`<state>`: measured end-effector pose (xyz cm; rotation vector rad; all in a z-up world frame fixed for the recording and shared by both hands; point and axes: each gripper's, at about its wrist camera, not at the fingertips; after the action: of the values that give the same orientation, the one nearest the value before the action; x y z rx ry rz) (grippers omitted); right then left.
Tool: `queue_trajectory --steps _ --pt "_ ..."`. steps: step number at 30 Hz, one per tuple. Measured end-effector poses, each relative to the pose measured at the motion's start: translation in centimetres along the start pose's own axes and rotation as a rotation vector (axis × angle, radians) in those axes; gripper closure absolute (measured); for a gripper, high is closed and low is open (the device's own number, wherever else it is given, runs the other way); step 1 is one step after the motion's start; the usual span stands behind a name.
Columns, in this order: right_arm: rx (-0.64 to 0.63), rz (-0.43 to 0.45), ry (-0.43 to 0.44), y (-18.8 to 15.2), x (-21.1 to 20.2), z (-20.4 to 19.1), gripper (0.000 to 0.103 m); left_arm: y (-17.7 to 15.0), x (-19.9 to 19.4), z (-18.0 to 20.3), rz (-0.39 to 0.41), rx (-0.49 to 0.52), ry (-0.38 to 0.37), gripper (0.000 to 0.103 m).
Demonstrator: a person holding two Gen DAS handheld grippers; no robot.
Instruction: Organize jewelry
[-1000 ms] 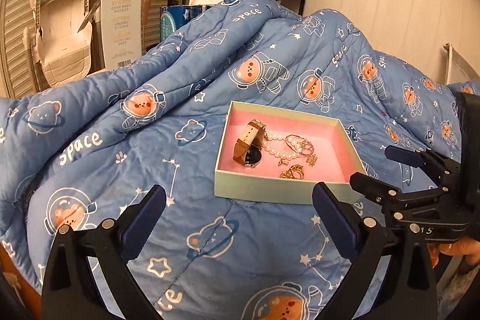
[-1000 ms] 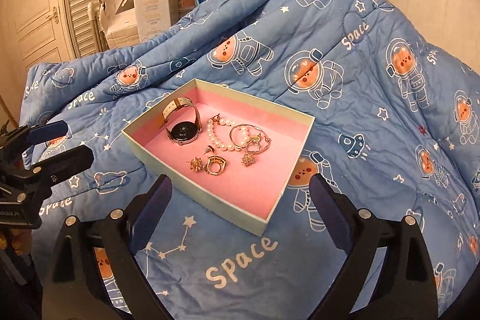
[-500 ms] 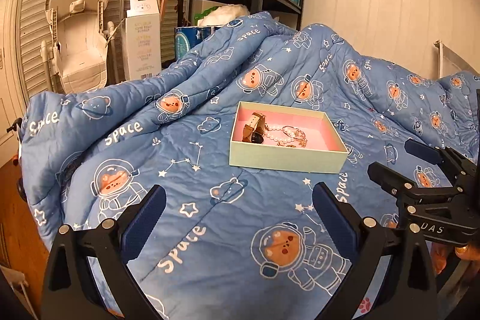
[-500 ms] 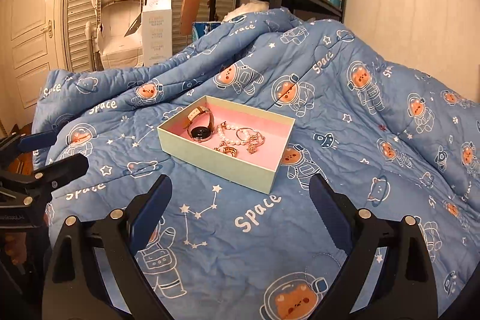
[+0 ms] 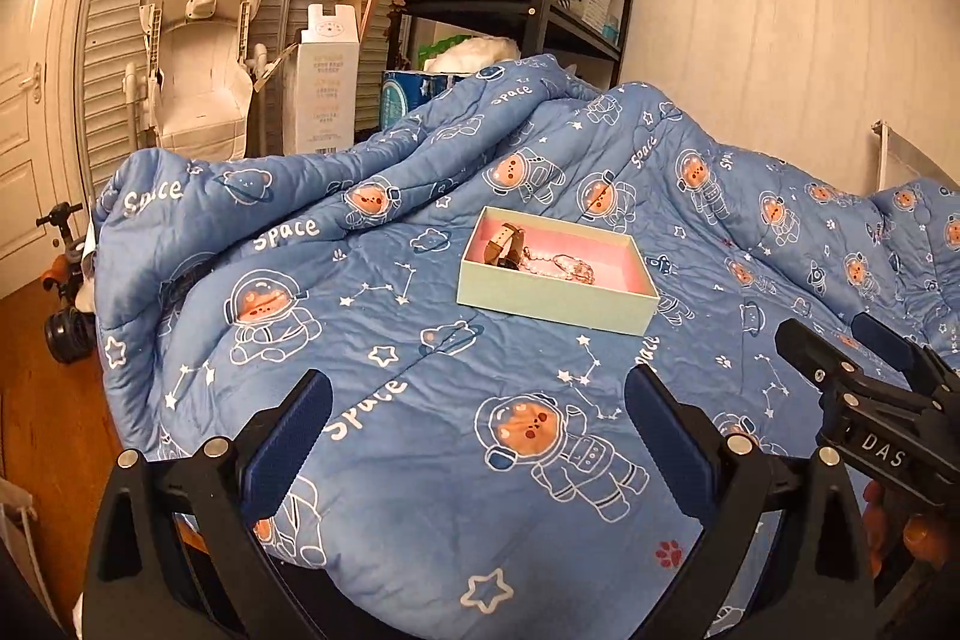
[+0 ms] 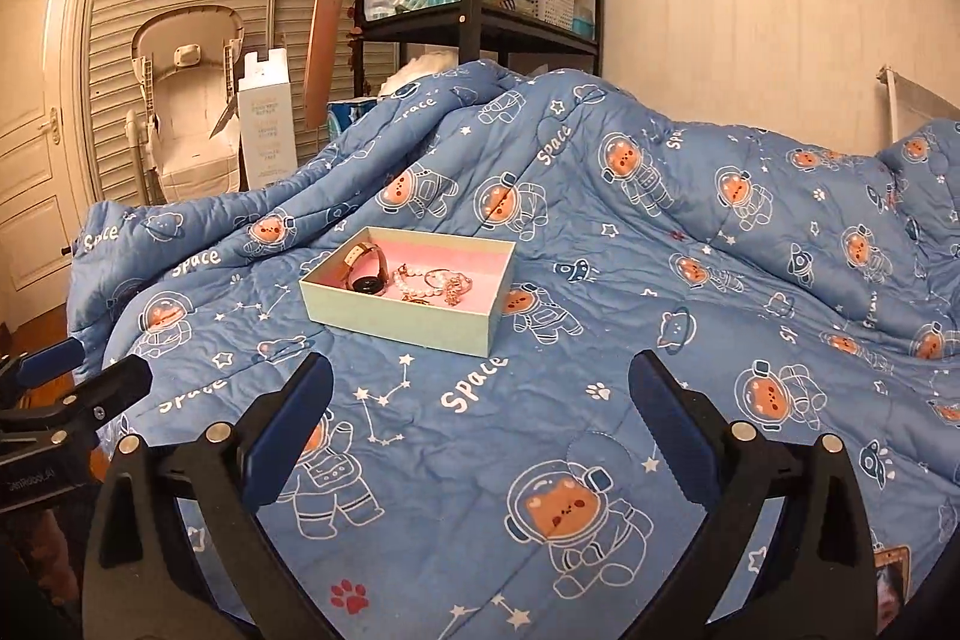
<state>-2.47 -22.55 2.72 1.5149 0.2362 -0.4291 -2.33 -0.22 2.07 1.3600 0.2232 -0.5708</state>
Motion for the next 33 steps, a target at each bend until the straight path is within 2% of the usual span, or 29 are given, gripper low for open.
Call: queue_trajectory --steps 6,14,33 --pt "0.051 0.012 -0.013 -0.4 -1.0 0.9 0.006 -0.6 -1.1 0.2 0.026 0.009 0.007 0.007" --pt "0.044 0.007 0.011 -0.6 -1.3 0.3 0.006 -0.7 -1.4 0.5 0.033 0.029 -0.001 0.007" --pt "0.035 0.008 0.010 -0.8 -1.3 -0.1 0.006 -0.8 -1.3 0.2 0.020 0.017 -0.001 0.007"
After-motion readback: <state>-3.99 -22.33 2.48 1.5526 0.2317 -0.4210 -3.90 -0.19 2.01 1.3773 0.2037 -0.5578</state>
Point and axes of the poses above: each gripper's, at about its wrist camera, not at the fingertips, and x roughly the way its jaws point, z to its right, y to its top, and after that the axes turned 8 degrees about -y, right-handed
